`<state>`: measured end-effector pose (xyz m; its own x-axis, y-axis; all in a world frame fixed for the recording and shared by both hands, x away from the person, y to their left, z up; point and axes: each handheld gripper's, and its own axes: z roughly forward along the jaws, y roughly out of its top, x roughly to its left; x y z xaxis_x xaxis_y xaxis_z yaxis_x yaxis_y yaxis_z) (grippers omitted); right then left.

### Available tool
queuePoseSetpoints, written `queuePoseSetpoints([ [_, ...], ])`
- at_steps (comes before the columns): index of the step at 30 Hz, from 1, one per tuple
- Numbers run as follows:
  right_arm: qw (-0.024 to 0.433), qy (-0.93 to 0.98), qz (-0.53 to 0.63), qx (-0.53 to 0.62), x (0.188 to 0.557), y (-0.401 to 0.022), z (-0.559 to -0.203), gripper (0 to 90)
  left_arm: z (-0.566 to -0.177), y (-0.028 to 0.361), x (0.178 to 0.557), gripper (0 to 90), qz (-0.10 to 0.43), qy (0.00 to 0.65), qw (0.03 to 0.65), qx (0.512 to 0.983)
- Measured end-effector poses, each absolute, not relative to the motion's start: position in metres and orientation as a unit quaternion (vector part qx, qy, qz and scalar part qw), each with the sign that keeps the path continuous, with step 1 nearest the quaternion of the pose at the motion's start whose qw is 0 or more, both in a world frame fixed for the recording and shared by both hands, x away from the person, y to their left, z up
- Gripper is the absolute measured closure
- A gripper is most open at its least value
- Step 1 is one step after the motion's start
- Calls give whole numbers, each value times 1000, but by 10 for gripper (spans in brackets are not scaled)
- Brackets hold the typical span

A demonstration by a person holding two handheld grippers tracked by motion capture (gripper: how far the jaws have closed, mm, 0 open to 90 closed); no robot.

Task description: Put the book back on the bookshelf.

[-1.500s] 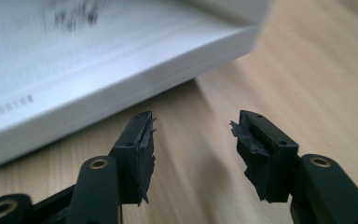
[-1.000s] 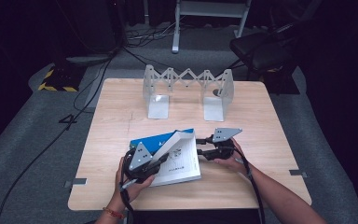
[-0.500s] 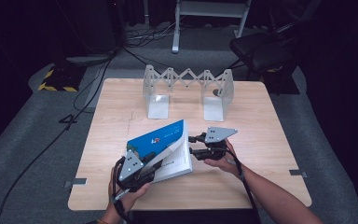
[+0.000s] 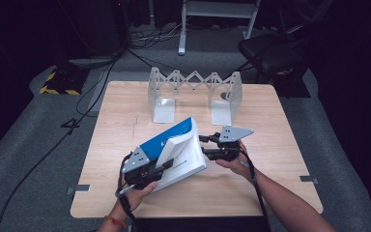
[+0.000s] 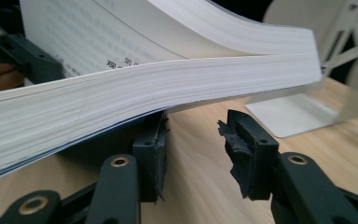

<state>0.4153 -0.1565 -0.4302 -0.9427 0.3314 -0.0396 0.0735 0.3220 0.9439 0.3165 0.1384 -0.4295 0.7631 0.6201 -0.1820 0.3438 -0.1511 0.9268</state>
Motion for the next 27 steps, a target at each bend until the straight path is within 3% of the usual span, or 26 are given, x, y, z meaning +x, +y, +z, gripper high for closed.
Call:
queuePoseSetpoints([
  [13,147,795,568,154,429,-217,-421,611,-423,86,357,688,83,265,588,760],
  [27,153,782,593,118,409,-195,-404,610,-421,121,329,692,114,272,617,730],
])
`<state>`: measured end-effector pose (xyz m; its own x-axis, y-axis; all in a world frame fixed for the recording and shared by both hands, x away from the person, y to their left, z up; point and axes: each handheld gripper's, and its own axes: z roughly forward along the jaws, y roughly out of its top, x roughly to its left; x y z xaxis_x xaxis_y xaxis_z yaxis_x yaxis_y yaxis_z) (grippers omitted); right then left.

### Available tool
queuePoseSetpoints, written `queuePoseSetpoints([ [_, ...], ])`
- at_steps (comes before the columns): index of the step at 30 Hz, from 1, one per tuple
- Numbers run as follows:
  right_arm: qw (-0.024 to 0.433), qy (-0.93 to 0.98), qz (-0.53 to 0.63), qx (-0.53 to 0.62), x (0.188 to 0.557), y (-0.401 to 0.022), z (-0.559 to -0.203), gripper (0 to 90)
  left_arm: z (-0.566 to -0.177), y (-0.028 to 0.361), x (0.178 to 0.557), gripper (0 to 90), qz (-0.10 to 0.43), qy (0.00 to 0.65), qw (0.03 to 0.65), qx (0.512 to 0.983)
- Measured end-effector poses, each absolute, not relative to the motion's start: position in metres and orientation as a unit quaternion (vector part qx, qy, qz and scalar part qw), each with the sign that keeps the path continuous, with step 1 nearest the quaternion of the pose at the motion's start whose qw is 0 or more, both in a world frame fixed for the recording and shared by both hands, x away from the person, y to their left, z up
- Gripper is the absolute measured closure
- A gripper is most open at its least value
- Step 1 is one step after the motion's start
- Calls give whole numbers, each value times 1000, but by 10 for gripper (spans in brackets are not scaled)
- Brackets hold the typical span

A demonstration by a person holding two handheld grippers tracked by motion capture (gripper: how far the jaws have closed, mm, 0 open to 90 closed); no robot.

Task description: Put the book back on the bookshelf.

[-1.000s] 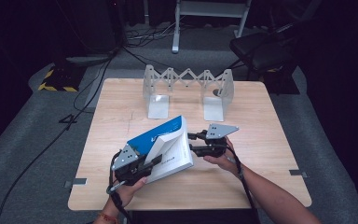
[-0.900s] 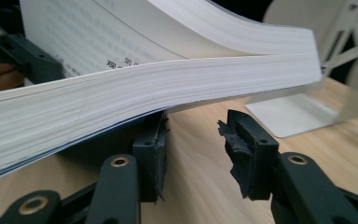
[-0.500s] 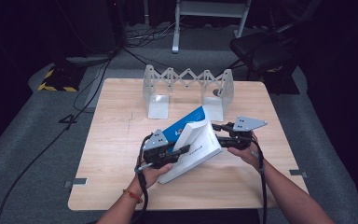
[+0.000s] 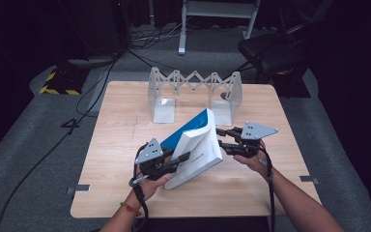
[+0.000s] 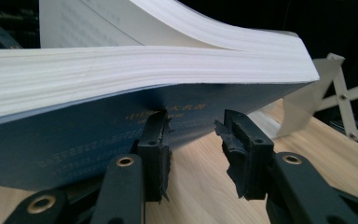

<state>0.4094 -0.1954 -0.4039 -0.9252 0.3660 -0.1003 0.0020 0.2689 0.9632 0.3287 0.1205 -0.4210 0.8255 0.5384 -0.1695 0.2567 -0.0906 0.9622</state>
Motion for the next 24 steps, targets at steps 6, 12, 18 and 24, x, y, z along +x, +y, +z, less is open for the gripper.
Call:
queuePoseSetpoints([
  [6,163,780,596,100,404,-174,-391,602,-418,138,317,691,143,284,614,722],
  [12,160,780,599,87,404,-150,-380,592,-415,147,306,571,188,293,600,721],
  [18,152,779,604,71,400,-134,-373,576,-416,149,303,492,218,310,584,718],
  [24,151,795,585,56,394,-117,-377,552,-422,148,304,487,238,331,541,735],
])
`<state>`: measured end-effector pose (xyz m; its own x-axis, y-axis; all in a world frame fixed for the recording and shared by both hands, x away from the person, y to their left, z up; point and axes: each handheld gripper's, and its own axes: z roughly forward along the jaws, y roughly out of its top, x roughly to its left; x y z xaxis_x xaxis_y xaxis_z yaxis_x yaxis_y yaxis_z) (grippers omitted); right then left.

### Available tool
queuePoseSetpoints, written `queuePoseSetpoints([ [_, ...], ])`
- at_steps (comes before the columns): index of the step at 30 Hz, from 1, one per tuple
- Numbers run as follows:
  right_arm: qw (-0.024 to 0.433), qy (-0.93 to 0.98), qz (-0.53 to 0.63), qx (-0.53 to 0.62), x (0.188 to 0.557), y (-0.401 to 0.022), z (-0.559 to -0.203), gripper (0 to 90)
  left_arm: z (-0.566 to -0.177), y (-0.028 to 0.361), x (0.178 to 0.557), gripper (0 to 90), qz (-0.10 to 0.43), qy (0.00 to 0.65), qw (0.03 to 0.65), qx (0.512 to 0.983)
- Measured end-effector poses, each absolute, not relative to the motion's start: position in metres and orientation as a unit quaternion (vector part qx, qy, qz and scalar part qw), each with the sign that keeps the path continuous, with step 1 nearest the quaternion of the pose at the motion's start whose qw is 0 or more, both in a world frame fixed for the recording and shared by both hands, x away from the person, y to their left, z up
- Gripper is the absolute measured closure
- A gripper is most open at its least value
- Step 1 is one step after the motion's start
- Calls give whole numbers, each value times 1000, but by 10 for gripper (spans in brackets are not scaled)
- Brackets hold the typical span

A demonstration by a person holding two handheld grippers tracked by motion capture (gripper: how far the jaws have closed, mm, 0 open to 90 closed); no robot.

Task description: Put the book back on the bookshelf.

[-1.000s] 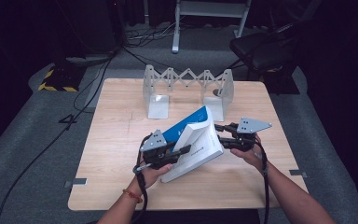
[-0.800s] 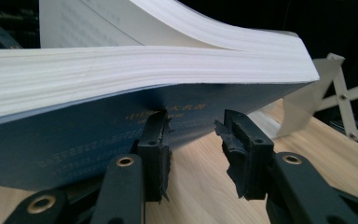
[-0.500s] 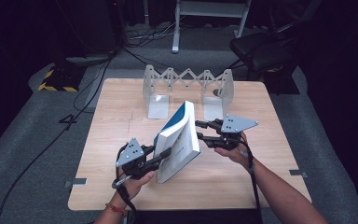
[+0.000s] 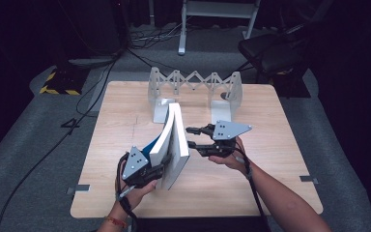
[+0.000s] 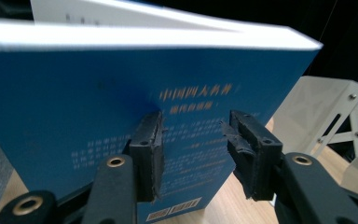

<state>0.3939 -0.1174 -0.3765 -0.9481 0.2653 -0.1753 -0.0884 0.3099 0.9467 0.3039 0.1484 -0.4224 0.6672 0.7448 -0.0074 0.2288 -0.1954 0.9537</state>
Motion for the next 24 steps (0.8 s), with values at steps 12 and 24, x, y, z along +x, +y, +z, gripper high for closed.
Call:
queuePoseSetpoints([
  [12,141,786,597,83,408,-126,-386,546,-432,152,323,709,153,322,583,730],
  [24,168,766,612,105,406,-185,-380,554,-433,94,358,738,54,267,626,731],
])
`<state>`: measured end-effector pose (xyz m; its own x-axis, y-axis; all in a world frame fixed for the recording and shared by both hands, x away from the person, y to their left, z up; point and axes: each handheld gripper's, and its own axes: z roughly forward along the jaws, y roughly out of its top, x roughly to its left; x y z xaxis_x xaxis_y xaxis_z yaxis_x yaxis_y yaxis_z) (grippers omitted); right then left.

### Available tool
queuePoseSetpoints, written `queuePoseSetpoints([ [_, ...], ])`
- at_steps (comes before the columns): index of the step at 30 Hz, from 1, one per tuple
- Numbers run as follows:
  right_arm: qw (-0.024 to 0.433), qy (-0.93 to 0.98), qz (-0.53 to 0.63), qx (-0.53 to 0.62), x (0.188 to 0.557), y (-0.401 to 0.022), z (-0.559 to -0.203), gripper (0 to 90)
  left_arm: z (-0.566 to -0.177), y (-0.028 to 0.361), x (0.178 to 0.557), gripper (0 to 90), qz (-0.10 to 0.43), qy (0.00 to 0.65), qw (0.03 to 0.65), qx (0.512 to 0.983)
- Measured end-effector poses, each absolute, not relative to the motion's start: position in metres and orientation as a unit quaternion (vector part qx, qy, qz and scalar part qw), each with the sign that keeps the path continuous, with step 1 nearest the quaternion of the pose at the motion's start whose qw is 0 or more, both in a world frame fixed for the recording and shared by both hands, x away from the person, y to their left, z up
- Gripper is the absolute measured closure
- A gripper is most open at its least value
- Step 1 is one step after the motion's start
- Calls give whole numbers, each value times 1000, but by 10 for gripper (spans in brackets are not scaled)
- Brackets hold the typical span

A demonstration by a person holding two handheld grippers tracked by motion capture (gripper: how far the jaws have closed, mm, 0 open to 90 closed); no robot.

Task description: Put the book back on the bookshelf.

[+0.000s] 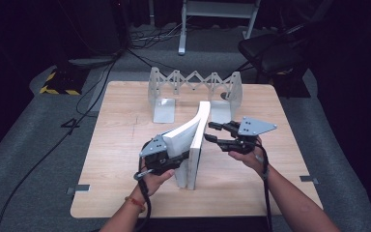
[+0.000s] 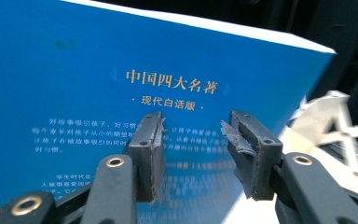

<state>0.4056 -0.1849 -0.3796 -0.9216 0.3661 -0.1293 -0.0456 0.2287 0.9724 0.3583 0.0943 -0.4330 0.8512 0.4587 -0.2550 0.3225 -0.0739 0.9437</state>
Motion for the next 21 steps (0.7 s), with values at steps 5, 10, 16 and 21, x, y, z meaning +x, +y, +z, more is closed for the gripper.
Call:
queuePoseSetpoints([
  [5,195,751,619,120,396,-222,-369,552,-432,63,364,734,64,231,615,751],
  [10,212,762,598,130,390,-237,-375,556,-430,59,362,730,77,227,609,756],
  [16,209,770,588,133,389,-231,-385,550,-427,65,356,685,91,223,608,756],
  [21,209,776,581,127,386,-227,-390,550,-423,70,352,660,98,212,603,763],
])
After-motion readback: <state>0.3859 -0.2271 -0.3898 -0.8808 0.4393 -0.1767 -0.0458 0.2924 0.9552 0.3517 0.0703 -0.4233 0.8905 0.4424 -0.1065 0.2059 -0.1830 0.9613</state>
